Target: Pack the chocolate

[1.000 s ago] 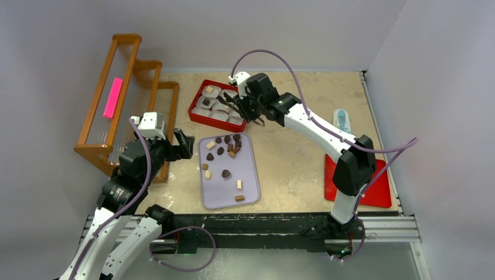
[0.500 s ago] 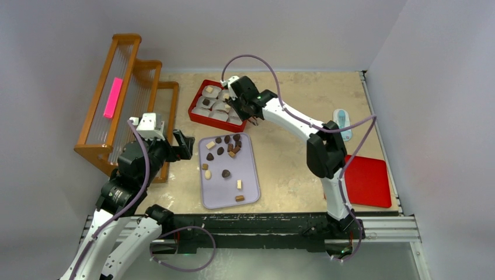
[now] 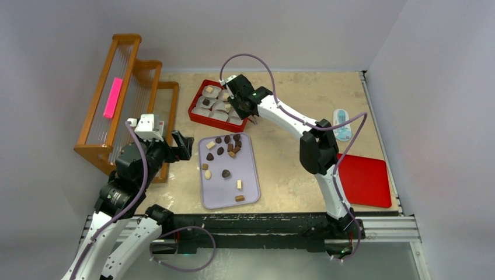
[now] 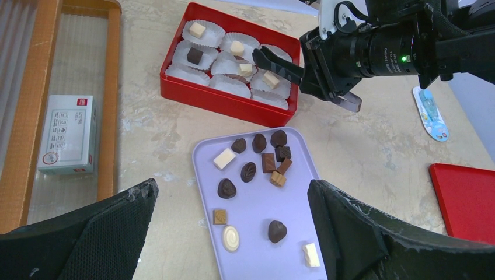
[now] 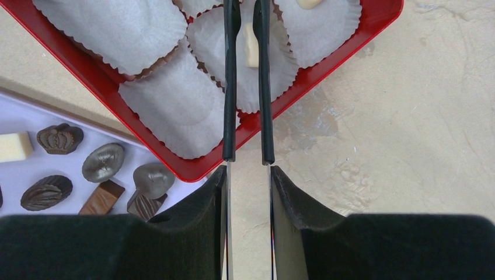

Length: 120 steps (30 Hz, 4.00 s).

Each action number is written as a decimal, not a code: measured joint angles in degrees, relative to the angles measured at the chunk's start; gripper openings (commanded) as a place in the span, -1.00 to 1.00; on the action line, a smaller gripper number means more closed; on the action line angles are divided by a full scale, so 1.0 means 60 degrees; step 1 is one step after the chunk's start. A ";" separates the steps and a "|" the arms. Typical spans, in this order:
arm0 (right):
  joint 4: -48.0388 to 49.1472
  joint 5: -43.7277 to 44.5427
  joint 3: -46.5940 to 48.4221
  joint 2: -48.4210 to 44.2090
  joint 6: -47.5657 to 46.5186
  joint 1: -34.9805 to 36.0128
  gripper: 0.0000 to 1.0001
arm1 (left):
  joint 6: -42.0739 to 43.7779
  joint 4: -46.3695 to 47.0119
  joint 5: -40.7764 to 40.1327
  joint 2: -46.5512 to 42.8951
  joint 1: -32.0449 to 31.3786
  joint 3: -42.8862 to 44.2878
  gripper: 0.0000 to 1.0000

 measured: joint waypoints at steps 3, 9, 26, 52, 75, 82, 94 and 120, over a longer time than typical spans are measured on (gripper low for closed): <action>-0.0015 -0.0018 0.0120 0.0066 0.0026 0.0000 -0.36 | 0.0000 0.0000 0.0000 -0.0015 0.0000 0.0000 1.00; -0.0138 -0.0036 0.0546 0.0364 0.0051 0.0000 -0.36 | 0.0000 0.0000 -0.0004 -0.0022 0.0000 0.0000 1.00; -0.0390 -0.0219 0.0816 0.0532 0.0058 0.0000 -0.35 | 0.0000 0.0000 -0.0004 -0.0033 0.0000 0.0000 1.00; -0.0106 -0.1402 0.0816 0.0532 0.0379 0.0000 -0.34 | 0.0000 0.0004 -0.0007 -0.0033 0.0000 0.0000 1.00; 0.0729 -0.2659 -0.3479 -0.4091 0.0594 0.0423 -0.30 | 0.0000 0.0000 0.0000 -0.0335 0.0000 -0.0004 1.00; 0.0433 -0.2146 -0.5129 -0.5406 0.1002 0.1610 -0.30 | 0.0000 0.0000 0.0040 -0.0335 0.0000 -0.0004 1.00; -0.0940 -0.1679 -0.6805 -0.6215 0.2189 0.3038 -0.21 | 0.0000 0.0000 0.0142 -0.0386 0.0000 -0.0007 1.00; -0.0903 -0.1443 -0.6597 -0.4838 0.1665 0.3829 -0.12 | -0.0004 -0.0004 -0.0007 -0.0539 0.0000 -0.0007 1.00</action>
